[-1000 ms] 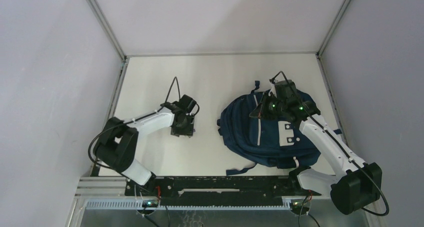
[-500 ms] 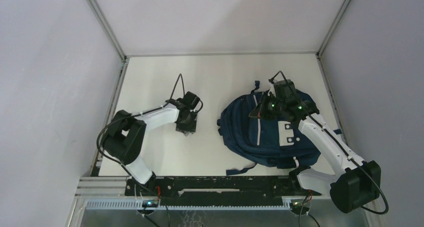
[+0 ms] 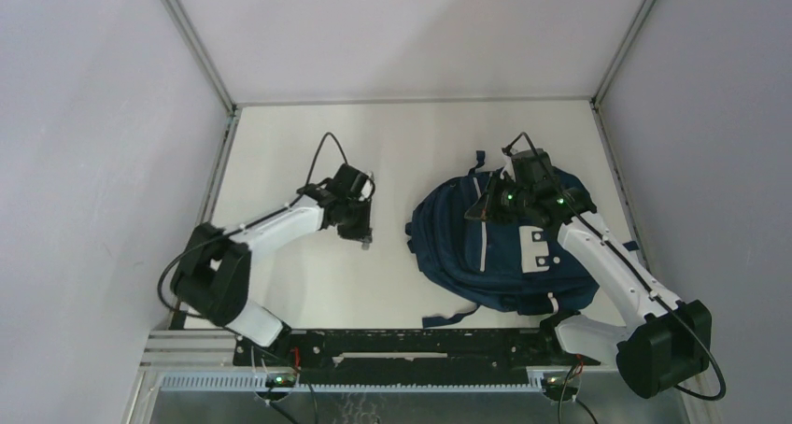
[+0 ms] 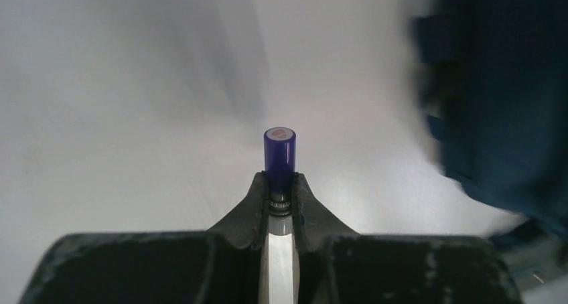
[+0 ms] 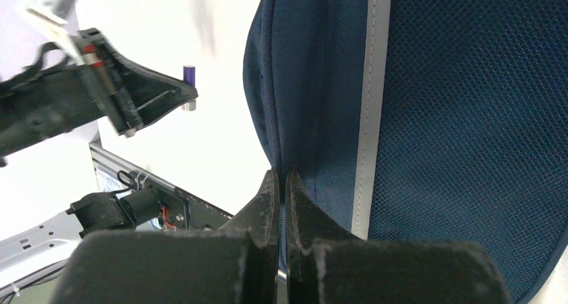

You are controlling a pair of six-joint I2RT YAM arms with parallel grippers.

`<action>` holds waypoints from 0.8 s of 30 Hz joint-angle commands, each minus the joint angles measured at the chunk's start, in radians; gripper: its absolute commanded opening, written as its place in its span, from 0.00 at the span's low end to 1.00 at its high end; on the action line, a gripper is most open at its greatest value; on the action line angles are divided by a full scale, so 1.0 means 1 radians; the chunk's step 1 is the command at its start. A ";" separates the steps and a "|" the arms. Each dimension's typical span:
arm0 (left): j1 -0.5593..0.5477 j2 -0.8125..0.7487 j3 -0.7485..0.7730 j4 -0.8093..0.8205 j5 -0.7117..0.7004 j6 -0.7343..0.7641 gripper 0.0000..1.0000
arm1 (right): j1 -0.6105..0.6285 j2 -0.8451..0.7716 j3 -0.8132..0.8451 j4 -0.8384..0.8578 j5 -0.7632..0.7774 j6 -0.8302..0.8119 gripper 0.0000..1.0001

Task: Pack the student bag
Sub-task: Pick up the stationery from the center of the board, then place the stationery in the student bag.

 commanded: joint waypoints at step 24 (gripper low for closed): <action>-0.217 0.160 0.229 0.725 0.623 -0.451 0.10 | 0.018 -0.050 0.045 0.026 -0.030 0.025 0.00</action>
